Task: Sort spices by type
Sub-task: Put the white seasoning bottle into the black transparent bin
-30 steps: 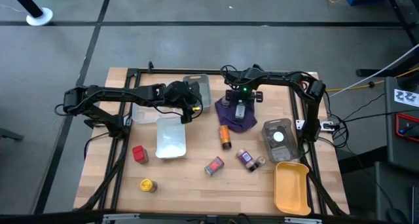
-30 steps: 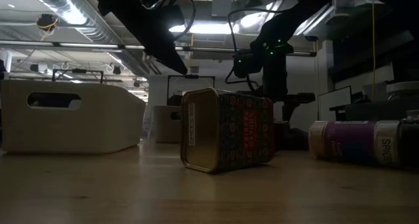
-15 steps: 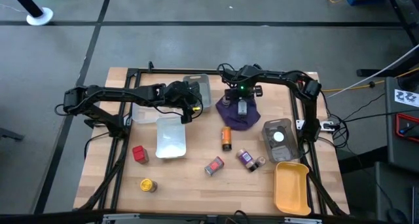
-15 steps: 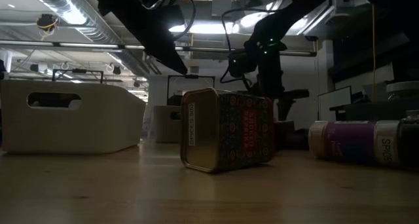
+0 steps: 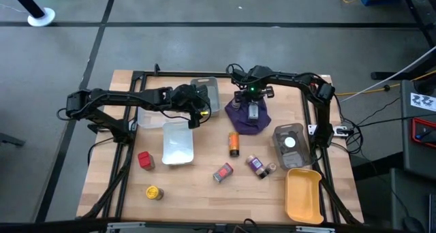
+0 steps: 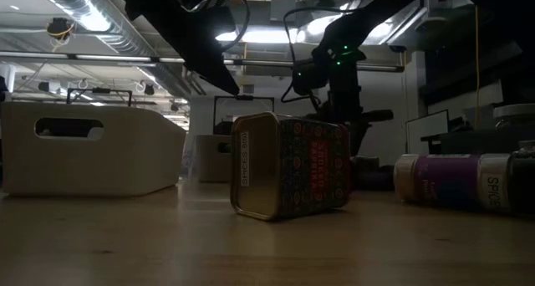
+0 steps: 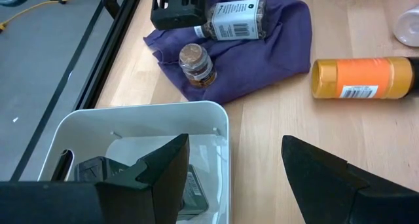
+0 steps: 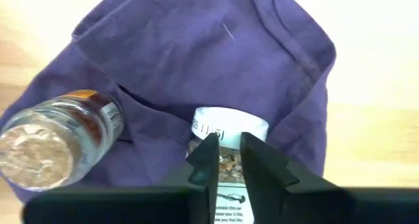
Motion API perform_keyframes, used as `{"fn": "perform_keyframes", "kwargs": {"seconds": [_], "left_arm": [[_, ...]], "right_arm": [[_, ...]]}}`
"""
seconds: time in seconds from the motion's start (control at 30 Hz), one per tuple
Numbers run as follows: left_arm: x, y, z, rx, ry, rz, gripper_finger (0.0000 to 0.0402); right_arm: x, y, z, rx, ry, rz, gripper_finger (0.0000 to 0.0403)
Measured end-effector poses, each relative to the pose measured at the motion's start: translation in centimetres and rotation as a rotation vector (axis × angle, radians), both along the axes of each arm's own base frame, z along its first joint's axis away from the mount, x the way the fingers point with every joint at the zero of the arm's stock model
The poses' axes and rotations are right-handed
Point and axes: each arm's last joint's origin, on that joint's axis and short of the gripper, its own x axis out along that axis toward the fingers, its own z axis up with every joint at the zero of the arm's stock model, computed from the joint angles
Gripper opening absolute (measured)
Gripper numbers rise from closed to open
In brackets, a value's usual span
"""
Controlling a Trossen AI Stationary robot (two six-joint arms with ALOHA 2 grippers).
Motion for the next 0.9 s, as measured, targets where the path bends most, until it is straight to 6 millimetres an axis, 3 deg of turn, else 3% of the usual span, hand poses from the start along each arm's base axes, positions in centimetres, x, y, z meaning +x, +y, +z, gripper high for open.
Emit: {"fn": "perform_keyframes", "kwargs": {"seconds": [0.2, 0.7, 0.9], "left_arm": [[0.0, 0.0, 0.0, 0.0, 0.0, -0.001, 0.0227], [0.0, 0.0, 0.0, 0.0, 0.0, 0.0, 0.0227], [0.0, 0.0, 0.0, 0.0, 0.001, 0.0, 0.0227]], "right_arm": [[0.0, 0.0, 0.0, 0.006, -0.003, 0.0, 0.0074], [0.0, 0.1, 0.0, 0.03, -0.011, -0.01, 0.0238], [0.4, -0.2, -2.2, 0.057, 0.045, -0.011, 0.0257]]}}
